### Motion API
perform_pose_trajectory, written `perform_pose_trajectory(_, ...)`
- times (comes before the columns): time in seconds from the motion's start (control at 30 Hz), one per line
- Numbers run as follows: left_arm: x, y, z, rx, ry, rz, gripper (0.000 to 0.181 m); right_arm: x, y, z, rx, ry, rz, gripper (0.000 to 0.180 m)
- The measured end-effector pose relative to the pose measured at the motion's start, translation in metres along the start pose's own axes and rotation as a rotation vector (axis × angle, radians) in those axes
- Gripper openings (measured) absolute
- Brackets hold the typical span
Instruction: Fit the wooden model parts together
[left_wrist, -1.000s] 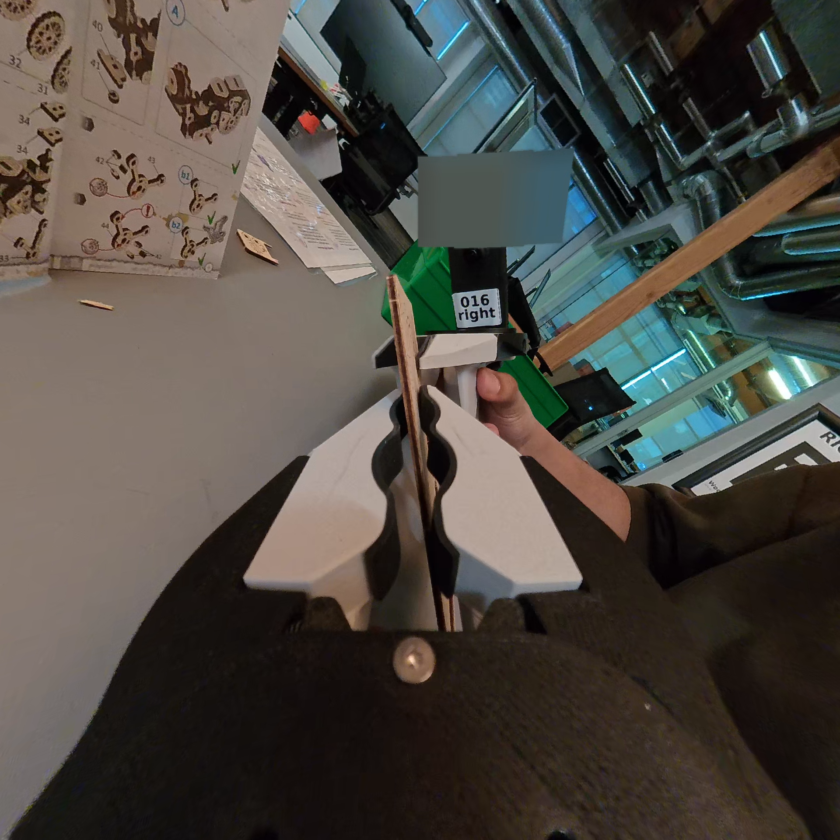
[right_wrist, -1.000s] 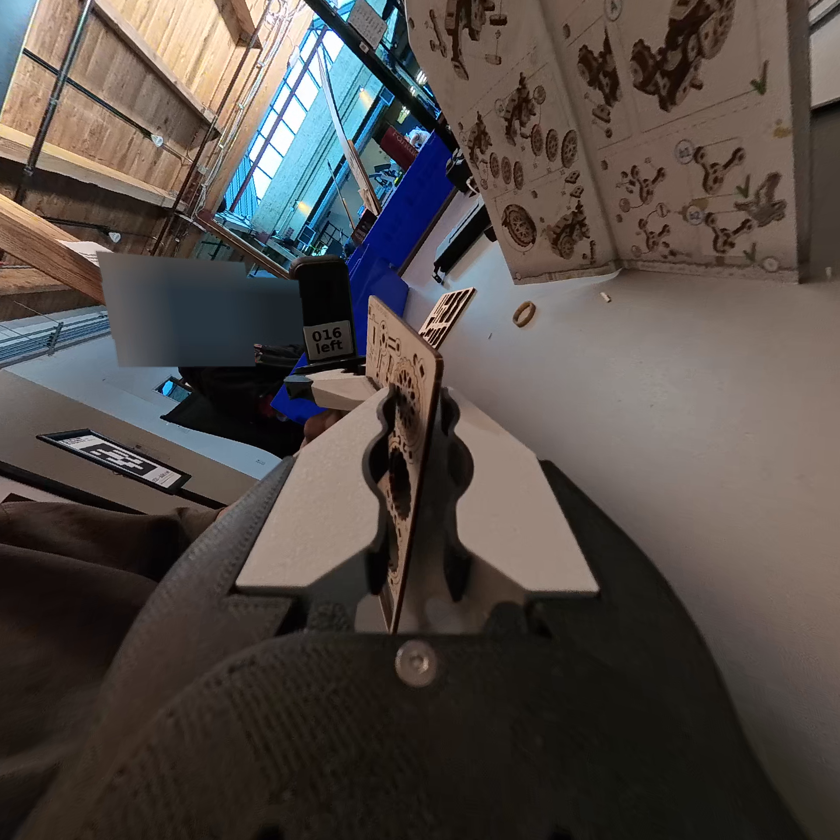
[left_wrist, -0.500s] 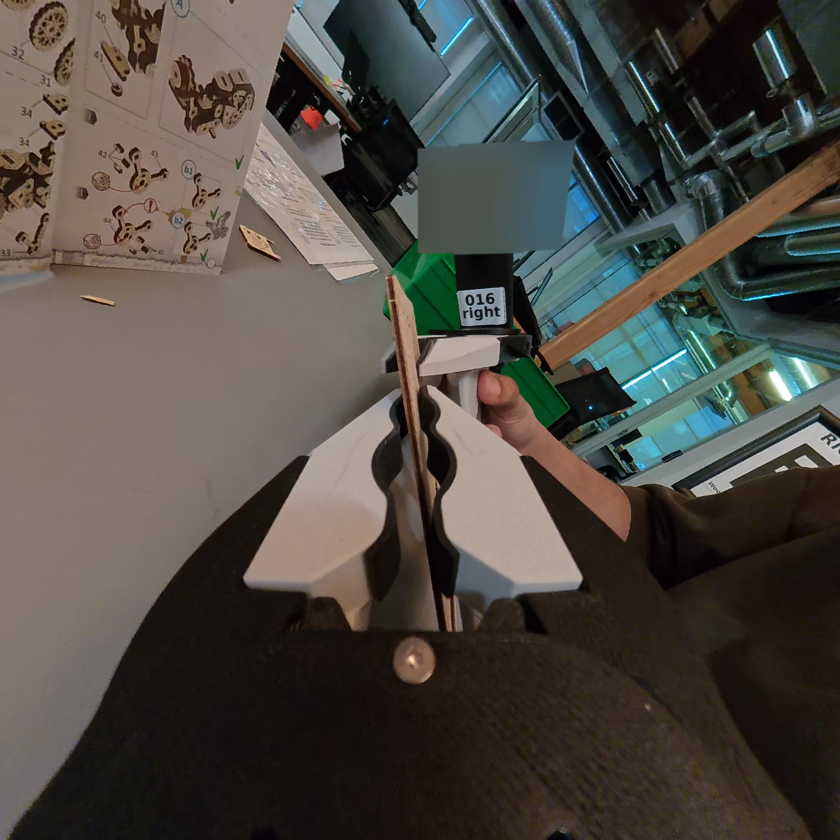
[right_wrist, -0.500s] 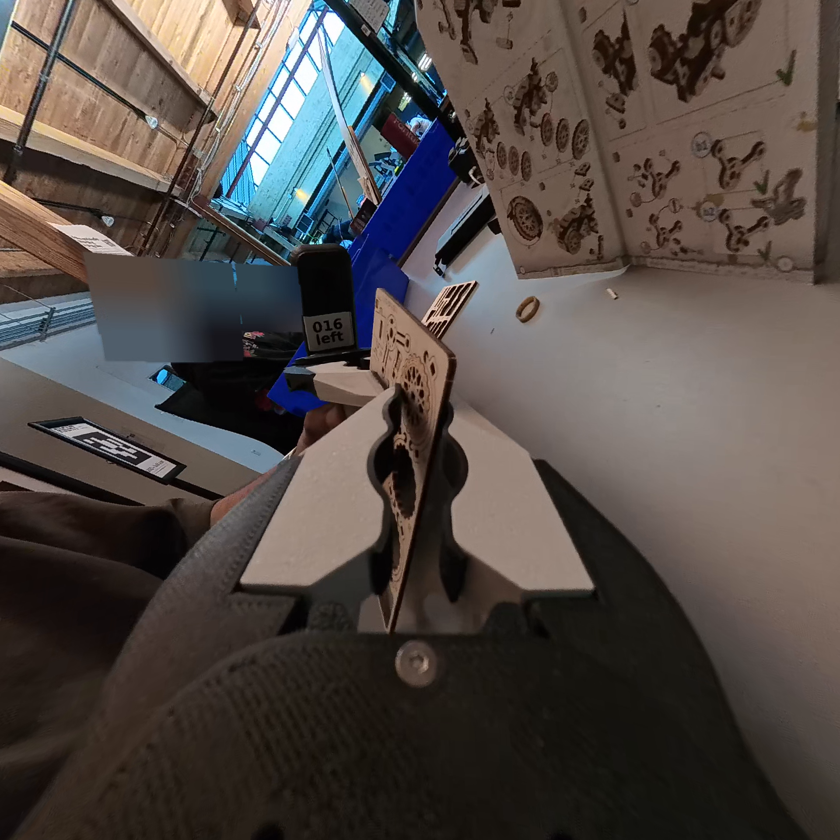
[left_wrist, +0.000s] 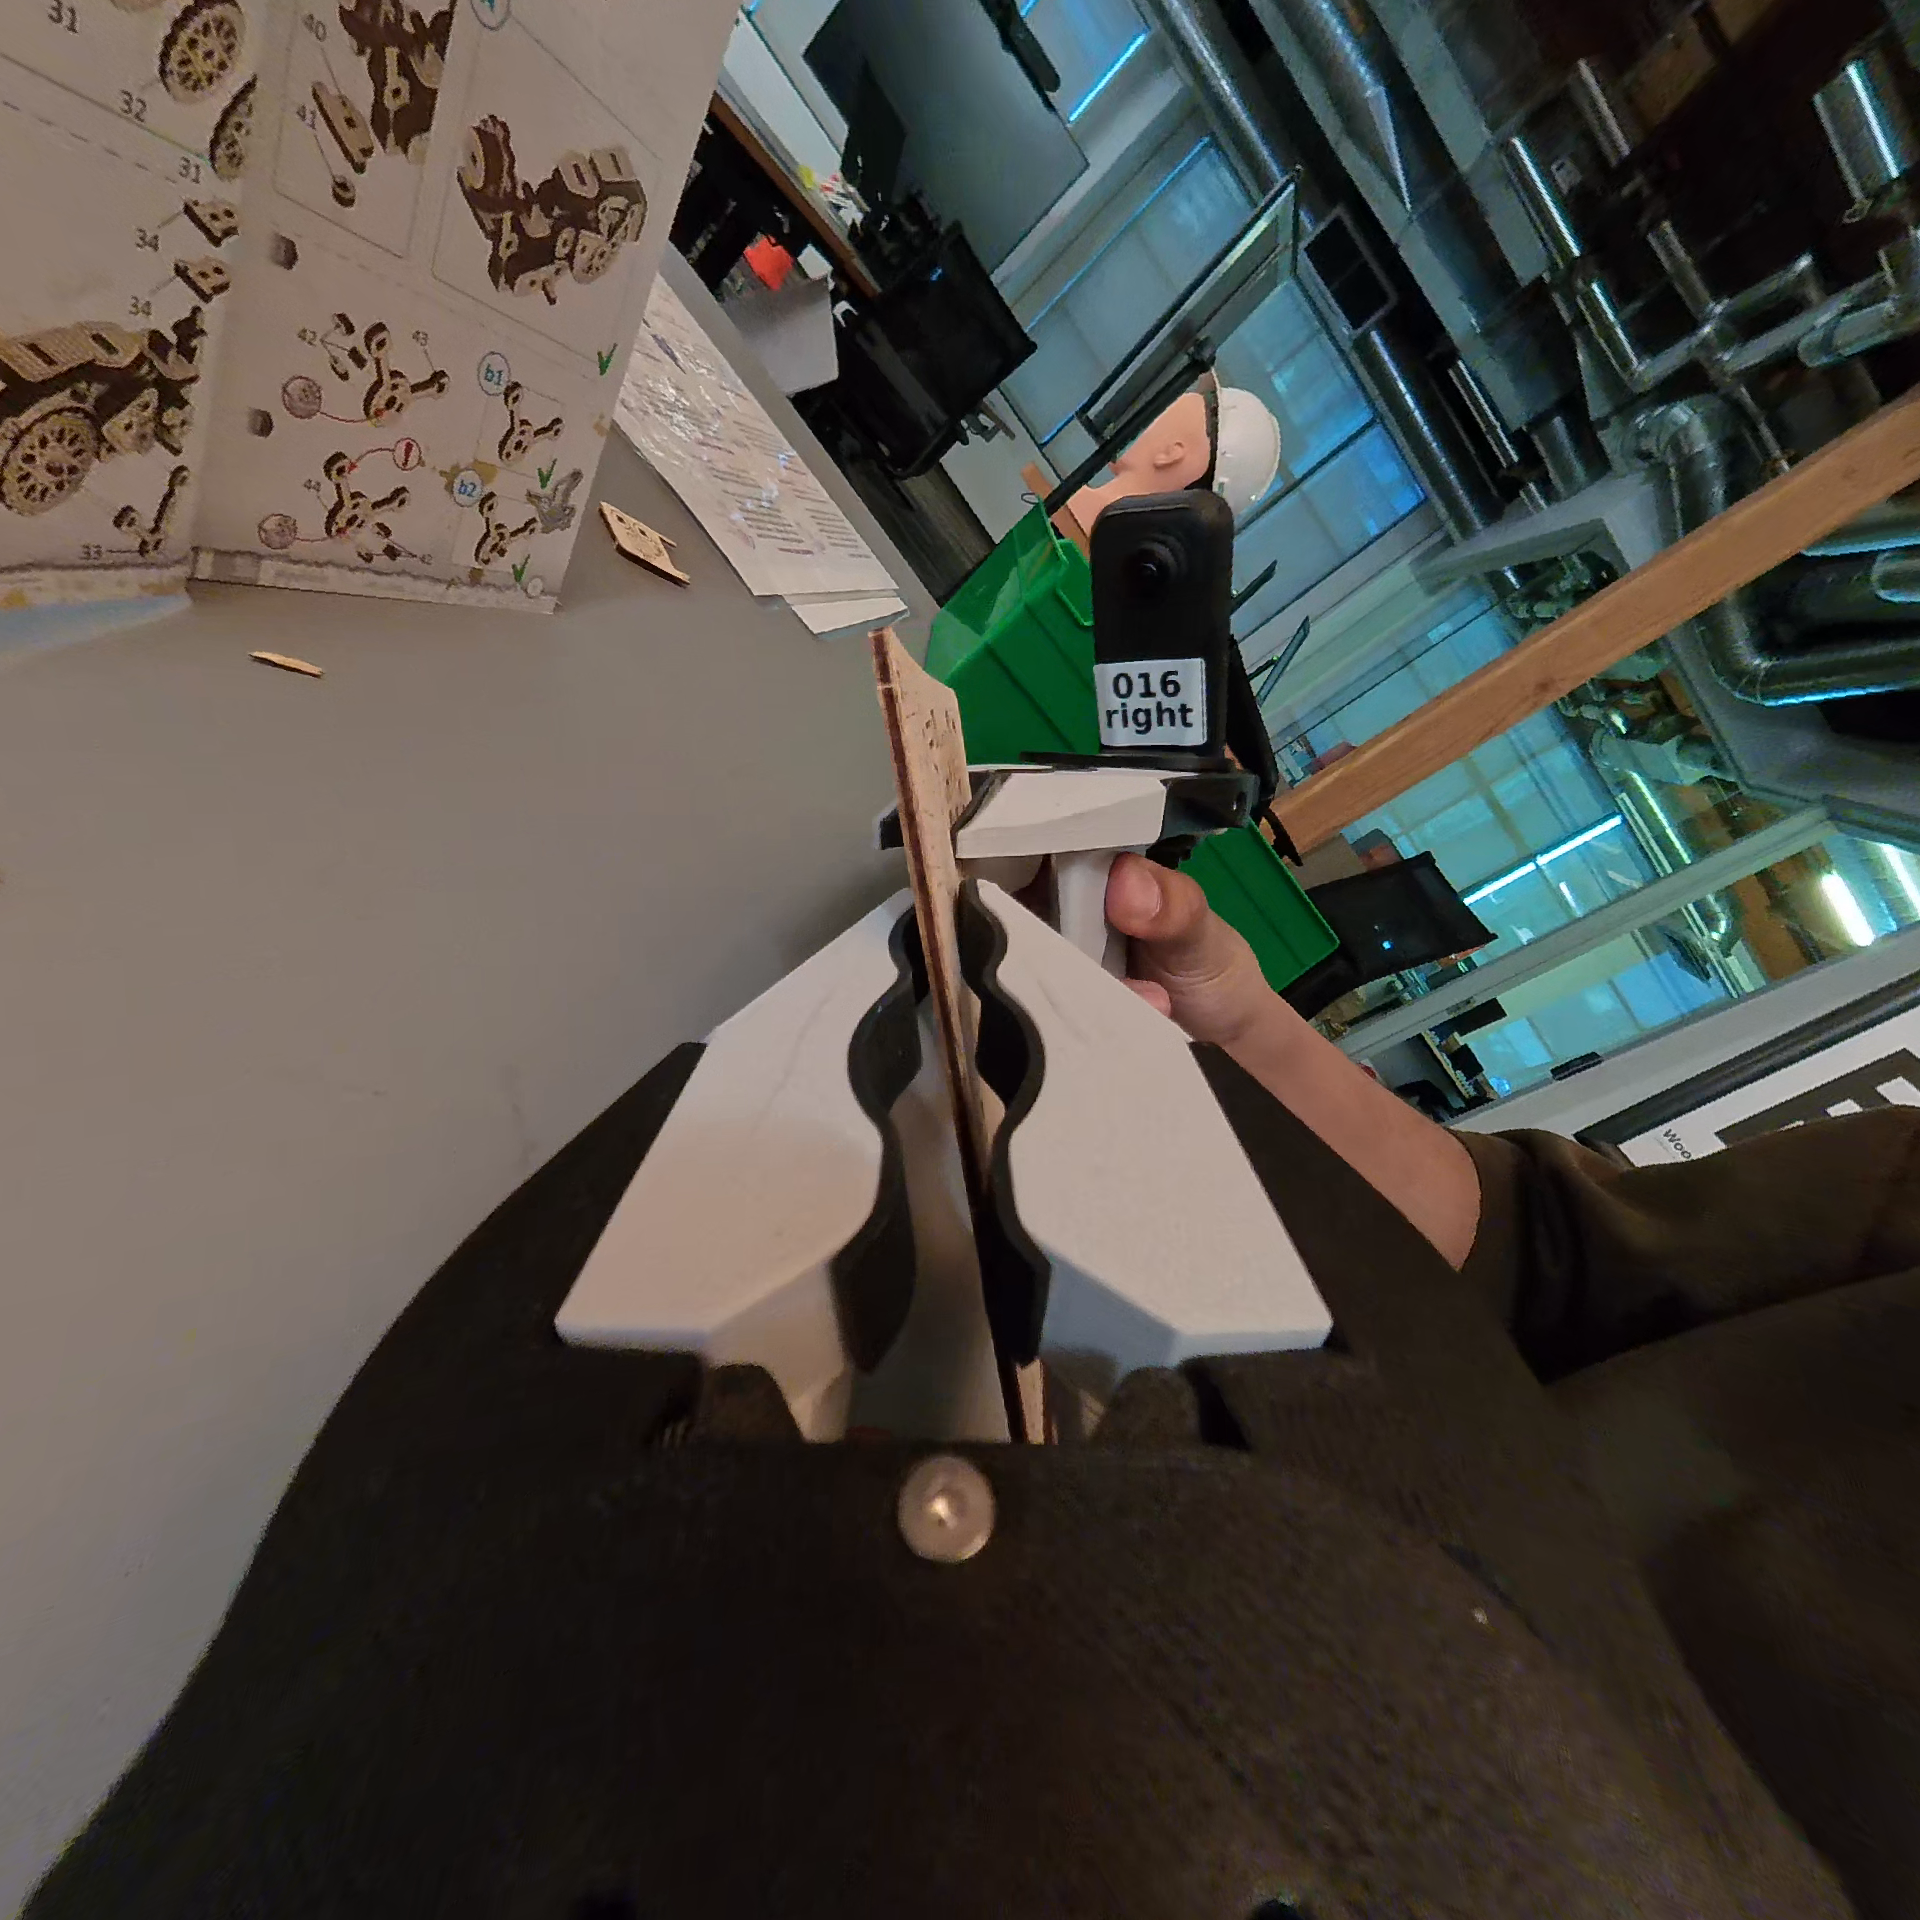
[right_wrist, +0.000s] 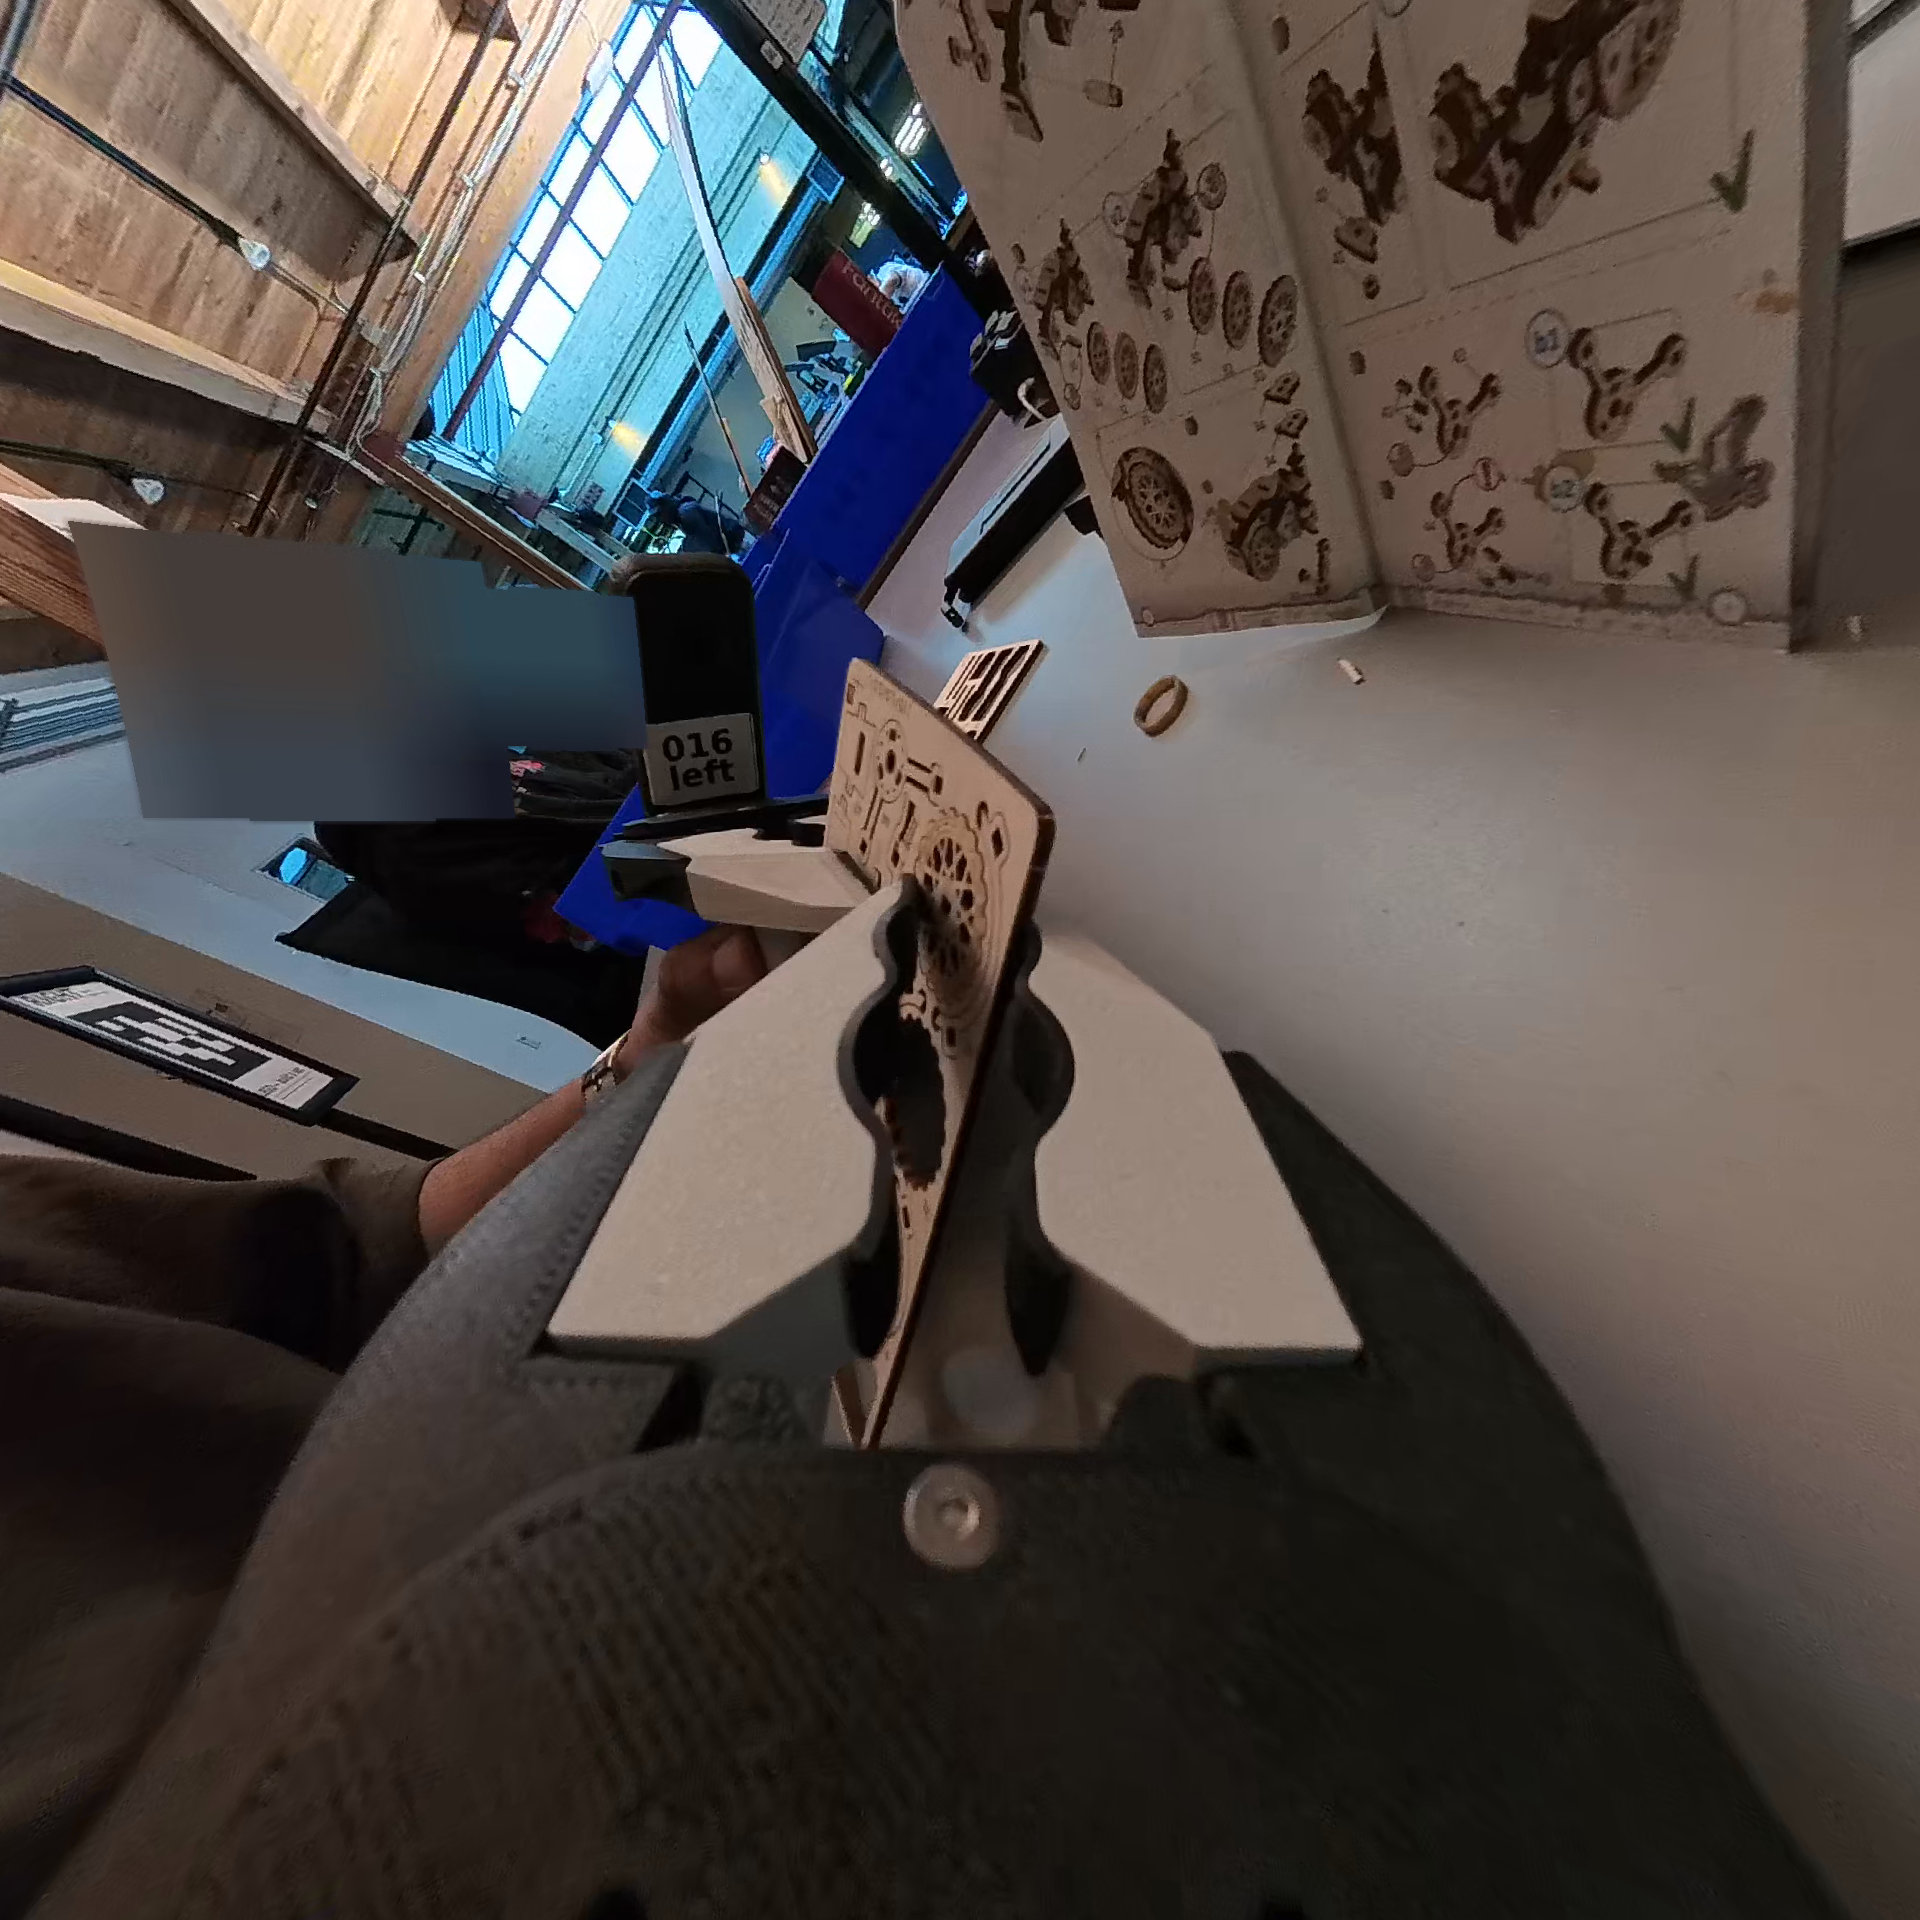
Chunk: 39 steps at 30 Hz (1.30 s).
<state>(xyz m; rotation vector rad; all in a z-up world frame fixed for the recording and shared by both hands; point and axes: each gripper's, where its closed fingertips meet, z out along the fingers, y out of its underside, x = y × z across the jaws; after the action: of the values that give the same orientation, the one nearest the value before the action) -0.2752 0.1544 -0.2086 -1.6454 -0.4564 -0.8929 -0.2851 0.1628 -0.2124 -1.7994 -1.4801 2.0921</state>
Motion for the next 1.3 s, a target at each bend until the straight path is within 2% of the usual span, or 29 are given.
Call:
perform_pose_trajectory(0.53, -0.002, 0.001, 0.001, -0.003, -0.020, -0.002, 0.000, 0.004, 0.001, 0.001, 0.000, 0.042, -0.017, 0.015)
perform_pose_trajectory(0.73, 0.004, -0.002, -0.001, 0.017, 0.022, 0.013, 0.001, -0.003, -0.004, 0.000, 0.036, 0.028, -0.069, 0.016)
perform_pose_trajectory(0.93, 0.003, -0.002, -0.001, 0.011, 0.024, 0.007, 0.000, 0.002, -0.019, -0.012, 0.126, -0.015, 0.048, 0.016)
perform_pose_trajectory(1.3, 0.004, 0.002, 0.002, -0.016, 0.023, 0.017, 0.001, 0.001, -0.010, -0.006, 0.069, -0.005, 0.046, 0.015)
